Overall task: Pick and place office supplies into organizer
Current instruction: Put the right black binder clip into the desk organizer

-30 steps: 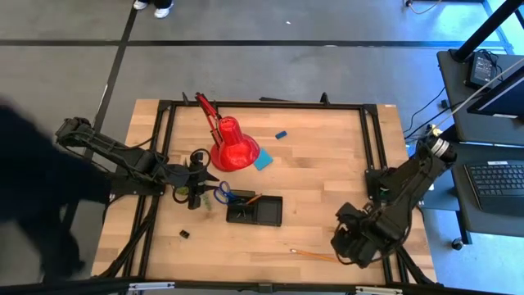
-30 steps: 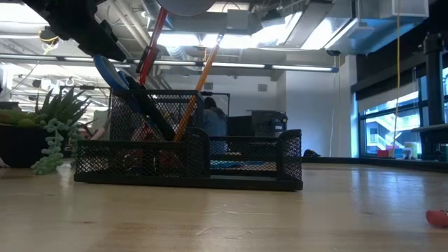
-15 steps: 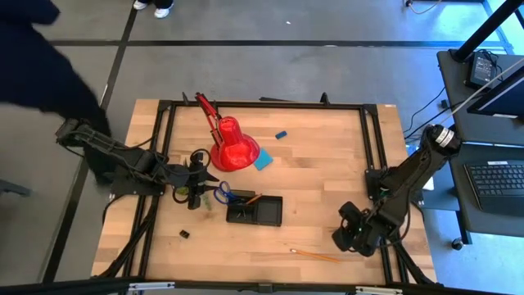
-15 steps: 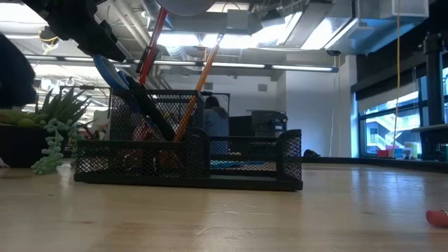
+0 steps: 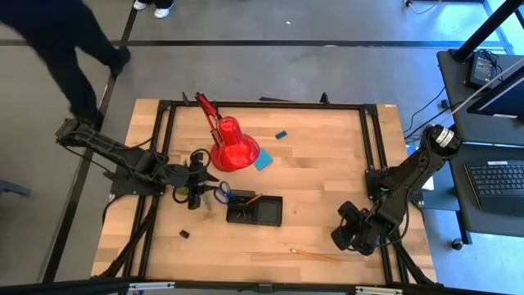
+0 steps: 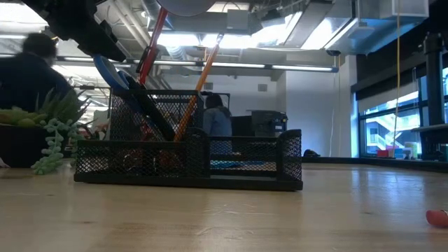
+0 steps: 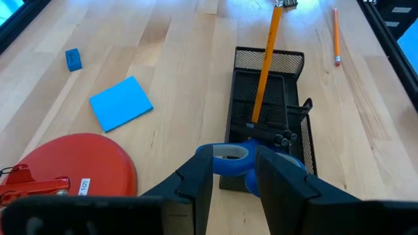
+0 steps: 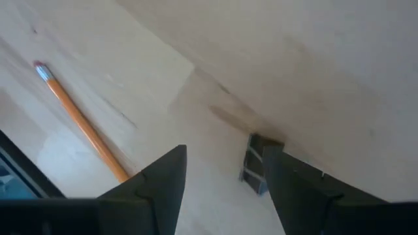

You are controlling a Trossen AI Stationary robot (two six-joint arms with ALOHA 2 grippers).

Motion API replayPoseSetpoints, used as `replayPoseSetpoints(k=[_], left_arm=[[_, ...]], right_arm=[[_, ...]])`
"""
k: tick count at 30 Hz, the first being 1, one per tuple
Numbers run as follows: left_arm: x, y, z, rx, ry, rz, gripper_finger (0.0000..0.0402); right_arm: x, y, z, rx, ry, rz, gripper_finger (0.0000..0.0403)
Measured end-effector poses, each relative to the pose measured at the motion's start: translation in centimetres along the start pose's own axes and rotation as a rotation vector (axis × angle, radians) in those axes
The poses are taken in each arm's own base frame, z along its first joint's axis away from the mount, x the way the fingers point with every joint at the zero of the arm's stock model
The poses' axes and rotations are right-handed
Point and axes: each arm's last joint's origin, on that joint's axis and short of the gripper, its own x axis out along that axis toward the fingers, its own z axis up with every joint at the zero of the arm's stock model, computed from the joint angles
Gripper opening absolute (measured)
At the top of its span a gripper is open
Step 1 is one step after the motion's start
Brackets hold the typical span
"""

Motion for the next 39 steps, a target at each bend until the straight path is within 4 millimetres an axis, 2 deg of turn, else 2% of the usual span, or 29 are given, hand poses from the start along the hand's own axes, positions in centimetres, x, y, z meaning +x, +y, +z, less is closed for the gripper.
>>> replayPoseSetpoints(k=[8, 13, 28, 33, 39], left_arm=[[0.0, 0.0, 0.0, 0.000, 0.001, 0.000, 0.0106], [0.0, 0.0, 0.0, 0.000, 0.000, 0.000, 0.0106], [0.0, 0.0, 0.0, 0.000, 0.000, 0.001, 0.0106], [0.0, 0.0, 0.0, 0.000, 0.000, 0.001, 0.0106], [0.0, 0.0, 0.0, -0.001, -0.001, 0.000, 0.0106]], right_arm=[[0.0, -0.7, 0.3, -0.018, -0.050, -0.070, 0.0203], [0.0, -0.5, 0.0, -0.001, 0.030, -0.056, 0.0203], [0.7, -0.3, -0.5, 0.048, 0.118, -0.090, 0.0203], [1.0, -0.3, -0.6, 0.047, 0.114, -0.103, 0.0181], [1.4, -0.5, -0.6, 0.043, 0.106, -0.126, 0.0126]])
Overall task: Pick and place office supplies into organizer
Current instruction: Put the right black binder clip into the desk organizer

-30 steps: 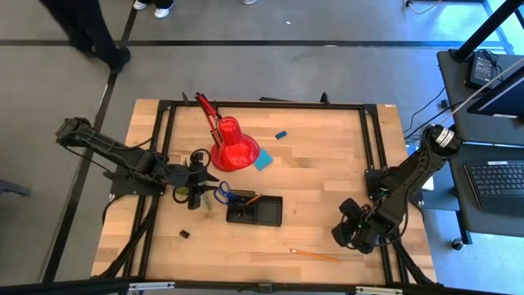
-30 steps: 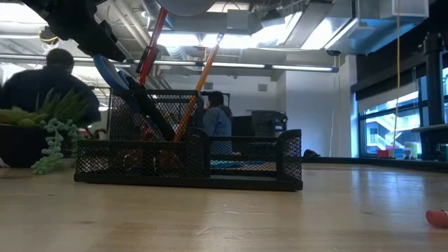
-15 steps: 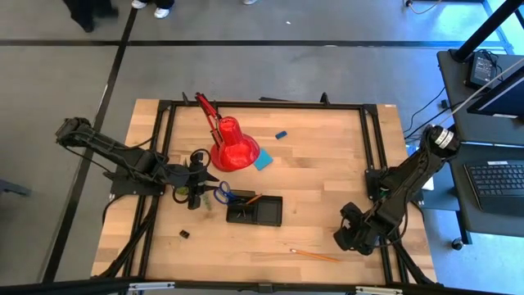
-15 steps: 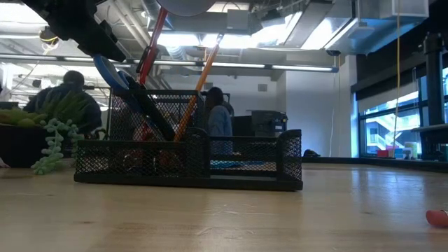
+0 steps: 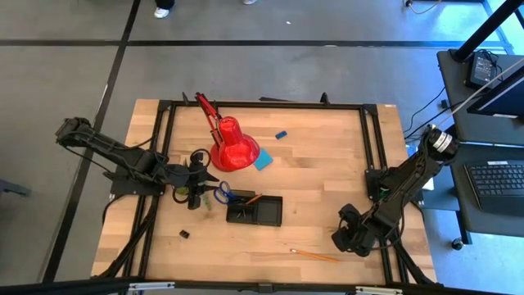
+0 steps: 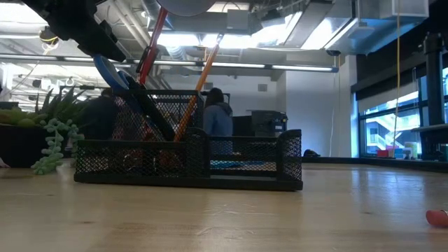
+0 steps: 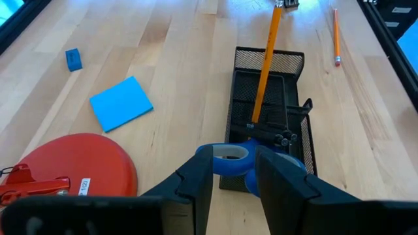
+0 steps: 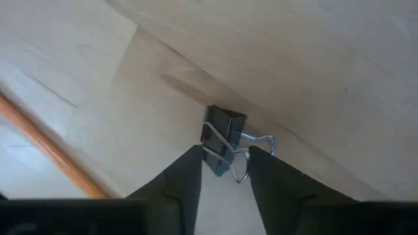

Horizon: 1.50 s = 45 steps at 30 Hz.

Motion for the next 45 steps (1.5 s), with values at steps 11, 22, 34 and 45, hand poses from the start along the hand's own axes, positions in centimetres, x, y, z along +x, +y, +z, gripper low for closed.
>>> replayPoseSetpoints(k=[11, 22, 34, 45], left_arm=[[0.0, 0.0, 0.0, 0.000, 0.000, 0.000, 0.0106], [0.0, 0.0, 0.0, 0.000, -0.001, 0.004, 0.0106], [0.0, 0.0, 0.0, 0.000, -0.003, 0.010, 0.0106], [0.0, 0.0, 0.0, 0.000, -0.003, 0.011, 0.0106]], right_arm=[[0.1, -0.2, 0.1, -0.037, -0.009, -0.023, 0.0063], [-0.1, -0.1, 0.1, -0.093, -0.011, -0.012, 0.0008], [-1.6, 1.2, -0.1, -0.165, -0.062, -0.019, 0.0002], [-5.6, 6.1, 0.4, -0.342, -0.423, 0.238, 0.0002]])
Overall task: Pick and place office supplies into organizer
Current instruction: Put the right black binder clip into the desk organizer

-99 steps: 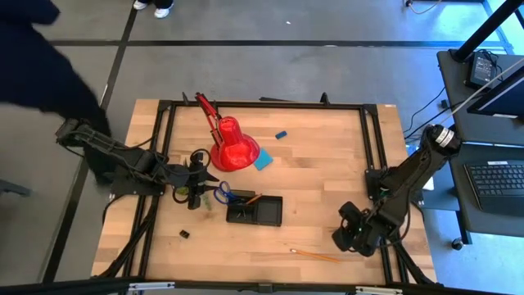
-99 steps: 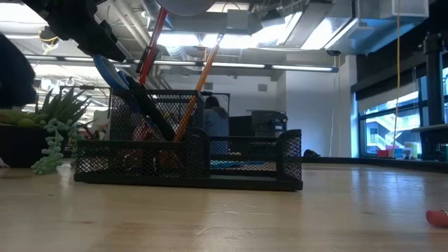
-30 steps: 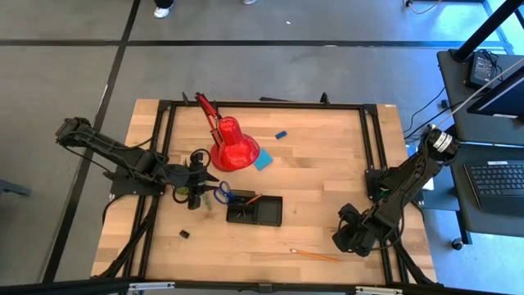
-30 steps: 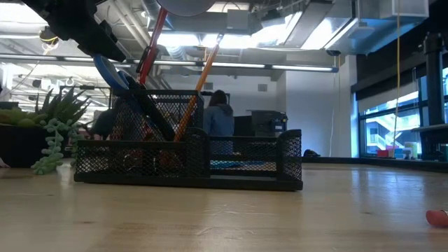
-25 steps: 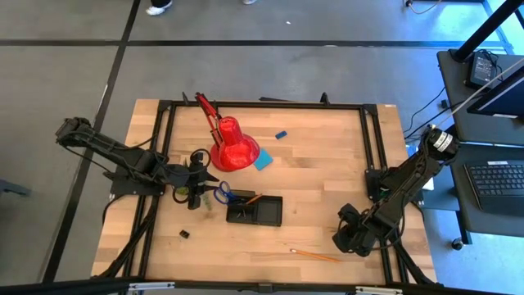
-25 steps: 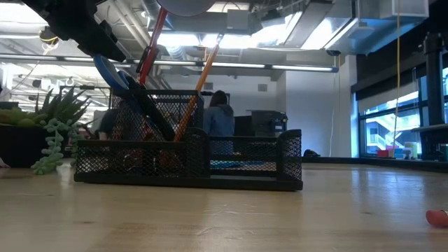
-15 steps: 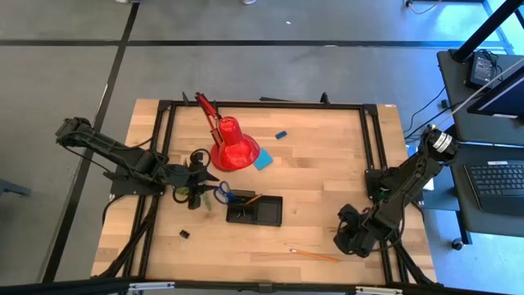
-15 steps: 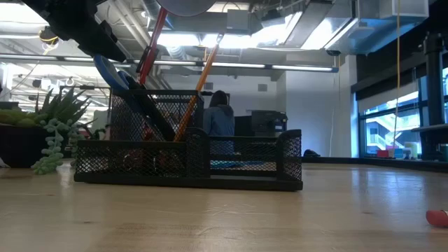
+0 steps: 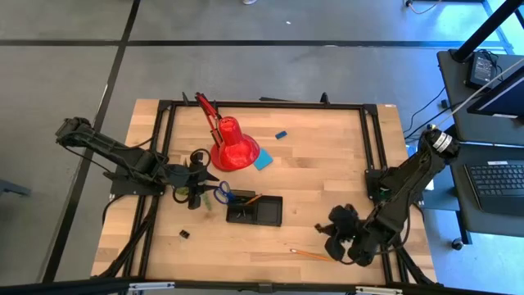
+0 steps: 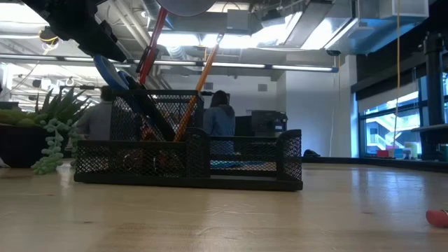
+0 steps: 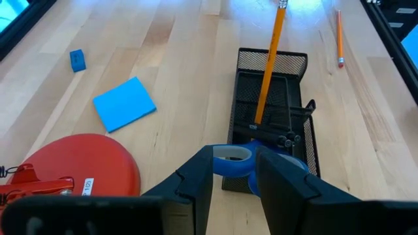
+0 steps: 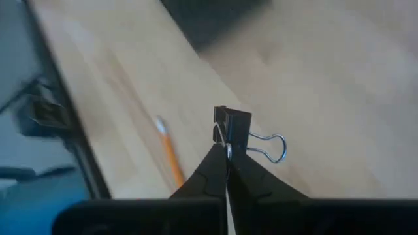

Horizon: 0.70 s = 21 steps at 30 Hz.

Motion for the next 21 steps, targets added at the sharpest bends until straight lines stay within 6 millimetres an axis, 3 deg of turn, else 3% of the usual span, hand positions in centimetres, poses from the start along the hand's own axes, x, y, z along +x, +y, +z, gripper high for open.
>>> replayPoseSetpoints(k=[6, 14, 21], left_arm=[[0.0, -0.1, 0.3, -0.010, -0.026, -0.016, 0.0106], [-0.4, -2.0, 1.9, 0.066, -0.161, -0.353, 0.0106], [0.3, -3.7, 2.1, 0.158, -0.233, -0.333, 0.0106]], right_arm=[[0.3, 1.9, 2.8, -0.198, -0.154, 0.090, 0.0002], [2.2, 2.8, 6.4, -0.378, -0.315, 0.085, 0.0002], [3.7, 4.3, 8.3, -0.529, -0.462, 0.132, 0.0002]])
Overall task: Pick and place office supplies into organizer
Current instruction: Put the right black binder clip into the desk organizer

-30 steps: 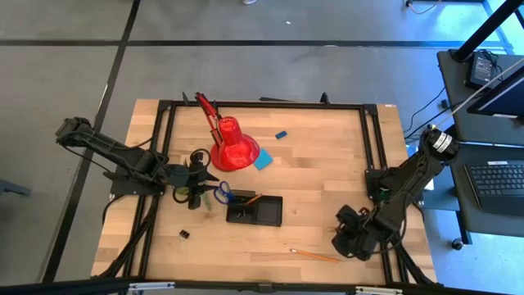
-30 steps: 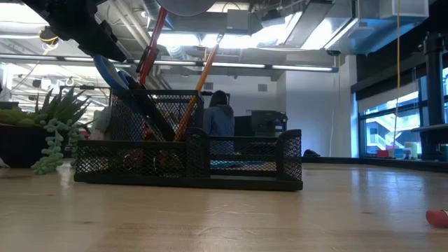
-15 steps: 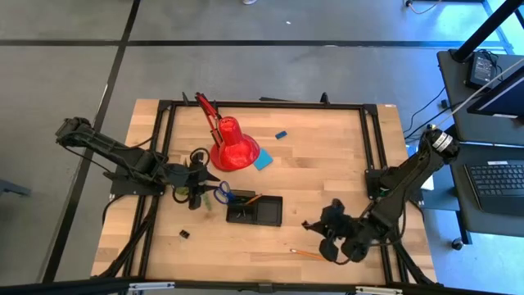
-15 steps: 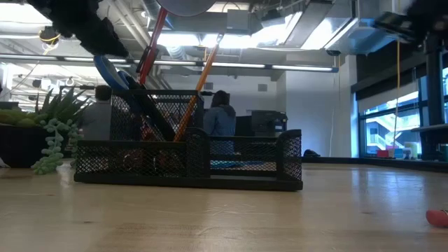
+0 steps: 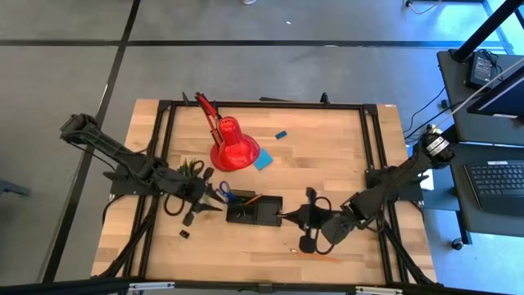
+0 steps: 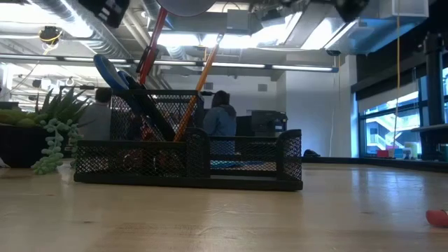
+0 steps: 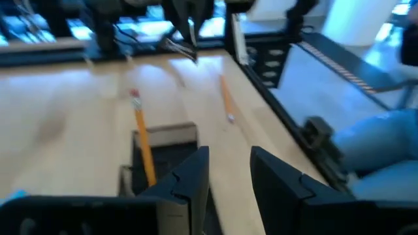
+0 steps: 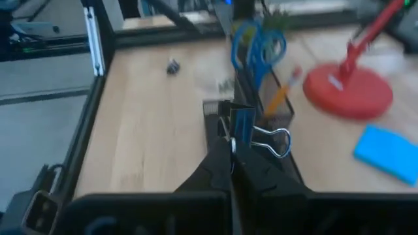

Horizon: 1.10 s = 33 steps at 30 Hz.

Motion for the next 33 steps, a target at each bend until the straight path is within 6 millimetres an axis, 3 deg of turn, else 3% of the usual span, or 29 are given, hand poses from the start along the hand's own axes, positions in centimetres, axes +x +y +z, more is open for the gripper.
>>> replayPoseSetpoints(k=[9, 17, 26, 33], left_arm=[[3.6, -0.6, -0.2, 0.175, -0.085, 0.211, 0.0107], [5.9, -1.1, -0.4, 0.221, -0.156, 0.201, 0.0131], [6.6, -0.6, -0.3, 0.198, -0.193, 0.273, 0.0146], [6.7, 0.2, -0.2, 0.188, -0.196, 0.308, 0.0147]], right_arm=[[2.8, 0.5, 0.6, -0.118, -0.152, -0.004, 0.0003], [4.6, 0.0, 1.0, -0.157, -0.233, -0.035, 0.0004], [6.4, -0.9, 1.4, -0.137, -0.318, -0.073, 0.0003], [6.6, -1.1, 1.7, -0.126, -0.334, -0.069, 0.0003]])
